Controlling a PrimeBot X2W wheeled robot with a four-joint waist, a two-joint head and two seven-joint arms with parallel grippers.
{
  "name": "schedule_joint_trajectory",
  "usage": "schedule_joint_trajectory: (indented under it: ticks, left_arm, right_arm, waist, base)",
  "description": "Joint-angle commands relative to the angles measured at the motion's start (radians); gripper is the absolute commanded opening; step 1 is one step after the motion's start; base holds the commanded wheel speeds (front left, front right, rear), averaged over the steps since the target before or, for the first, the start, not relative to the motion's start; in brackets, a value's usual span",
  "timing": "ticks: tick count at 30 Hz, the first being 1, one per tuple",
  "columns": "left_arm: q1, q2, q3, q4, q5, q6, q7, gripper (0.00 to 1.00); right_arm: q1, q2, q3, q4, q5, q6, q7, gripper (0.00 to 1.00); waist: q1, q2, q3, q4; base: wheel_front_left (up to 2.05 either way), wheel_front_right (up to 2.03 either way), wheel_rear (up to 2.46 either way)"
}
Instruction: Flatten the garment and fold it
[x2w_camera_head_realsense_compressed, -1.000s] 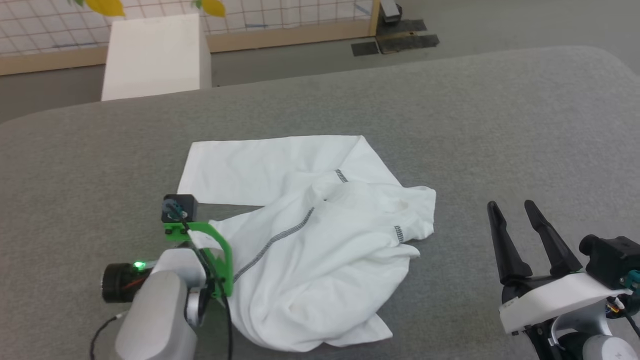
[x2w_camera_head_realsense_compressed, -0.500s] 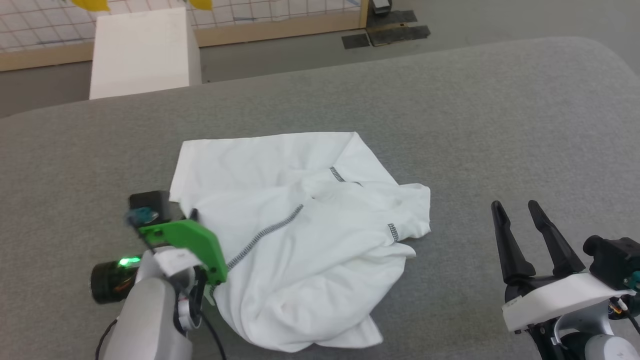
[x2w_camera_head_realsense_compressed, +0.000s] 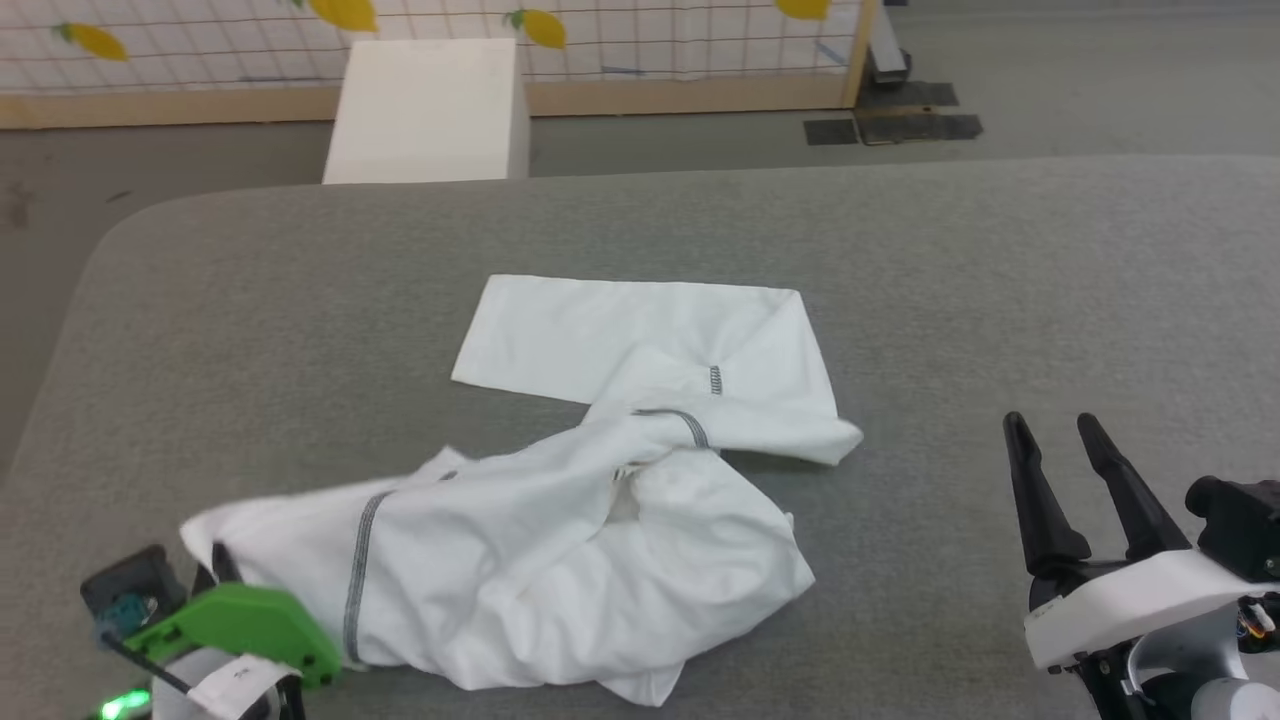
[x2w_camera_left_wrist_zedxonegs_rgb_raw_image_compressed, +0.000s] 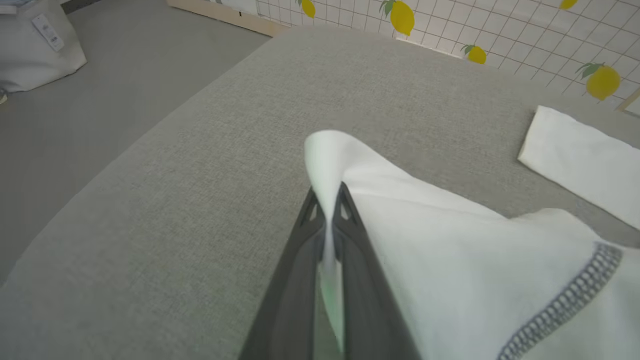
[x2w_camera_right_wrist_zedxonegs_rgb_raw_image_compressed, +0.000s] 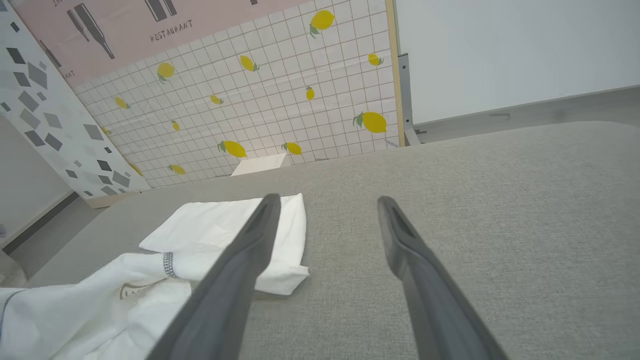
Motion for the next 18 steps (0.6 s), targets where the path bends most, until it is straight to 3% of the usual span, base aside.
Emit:
schedule_joint_trajectory:
  ticks: [1, 2, 4, 5, 13, 18]
  left_arm:
    - [0.029, -0.003, 0.006, 0.011, -0.018, 0.005, 0.019, 0.0]
    - [0.039, -0.007, 0.005, 0.017, -0.029, 0.003, 0.032, 0.0]
    - [0.049, -0.02, -0.009, 0.022, -0.074, -0.03, 0.044, 0.94]
    - [0.048, -0.028, -0.01, 0.019, -0.104, -0.047, 0.031, 1.0]
    - [0.001, -0.047, -0.066, 0.001, -0.139, -0.138, -0.291, 1.0]
    - [-0.047, -0.05, -0.095, -0.034, -0.081, -0.149, -0.346, 1.0]
  right_arm:
    - [0.009, 0.002, -0.002, 0.007, 0.006, -0.001, 0.016, 1.0]
    - [0.01, 0.002, -0.003, 0.011, 0.004, -0.001, 0.029, 1.0]
    - [0.01, 0.002, -0.002, 0.019, -0.003, -0.001, 0.059, 1.0]
    - [0.007, 0.002, 0.002, 0.021, -0.013, -0.001, 0.074, 1.0]
    - [-0.097, 0.001, 0.05, 0.077, -0.119, -0.001, 0.143, 1.0]
    - [-0.206, -0.026, 0.085, 0.2, -0.139, -0.001, 0.186, 1.0]
  waist:
    - [0.0, 0.0, -0.01, 0.041]
    - [0.0, 0.0, -0.01, 0.047]
    - [0.0, 0.0, -0.007, 0.059]
    - [0.0, 0.0, -0.006, 0.065]
    - [0.0, 0.0, 0.029, 0.108]
    - [0.0, 0.0, 0.064, 0.135]
  base:
    - [0.0, 0.0, 0.0]
    - [0.0, 0.0, 0.0]
    - [0.0, 0.0, 0.0]
    - [0.0, 0.0, 0.0]
    - [0.0, 0.0, 0.0]
    - [0.0, 0.0, 0.0]
